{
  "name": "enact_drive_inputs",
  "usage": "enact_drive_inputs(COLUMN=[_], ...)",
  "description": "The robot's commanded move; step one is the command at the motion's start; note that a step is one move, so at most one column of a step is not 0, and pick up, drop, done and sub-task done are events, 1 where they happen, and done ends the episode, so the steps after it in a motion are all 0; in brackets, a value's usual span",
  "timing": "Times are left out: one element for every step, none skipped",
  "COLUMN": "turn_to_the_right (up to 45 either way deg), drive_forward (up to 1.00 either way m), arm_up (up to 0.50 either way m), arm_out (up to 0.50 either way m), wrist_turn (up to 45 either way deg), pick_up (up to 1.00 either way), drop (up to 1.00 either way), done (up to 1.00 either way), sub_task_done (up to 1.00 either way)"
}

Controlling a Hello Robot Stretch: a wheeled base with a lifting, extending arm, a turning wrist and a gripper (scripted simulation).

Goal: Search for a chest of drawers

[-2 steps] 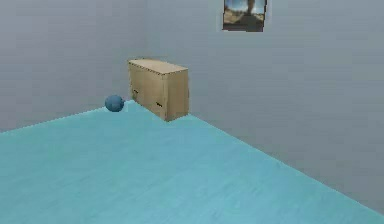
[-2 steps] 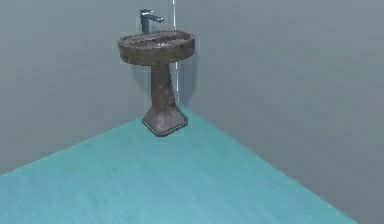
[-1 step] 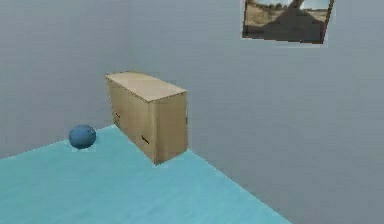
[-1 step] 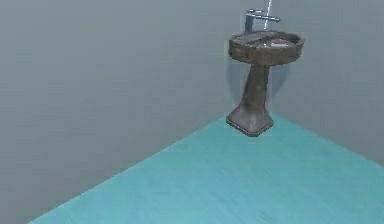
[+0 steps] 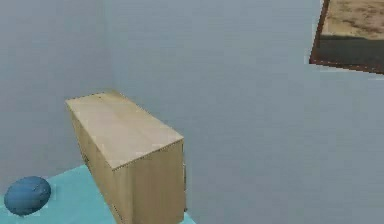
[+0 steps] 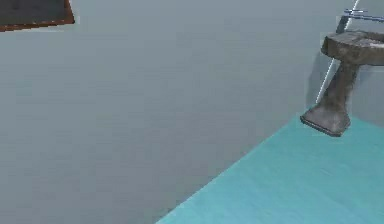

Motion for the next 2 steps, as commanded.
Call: enact_drive_inputs(turn_to_the_right=[-21.0,0.0], drive_forward=[0.0,0.0], arm_up=[0.0,0.0], arm_out=[0.0,0.0], wrist_turn=[0.0,0.0], pick_up=[0.0,0.0], drop=[0.0,0.0], done=[0.0,1.0], sub_task_done=[0.0,0.0])
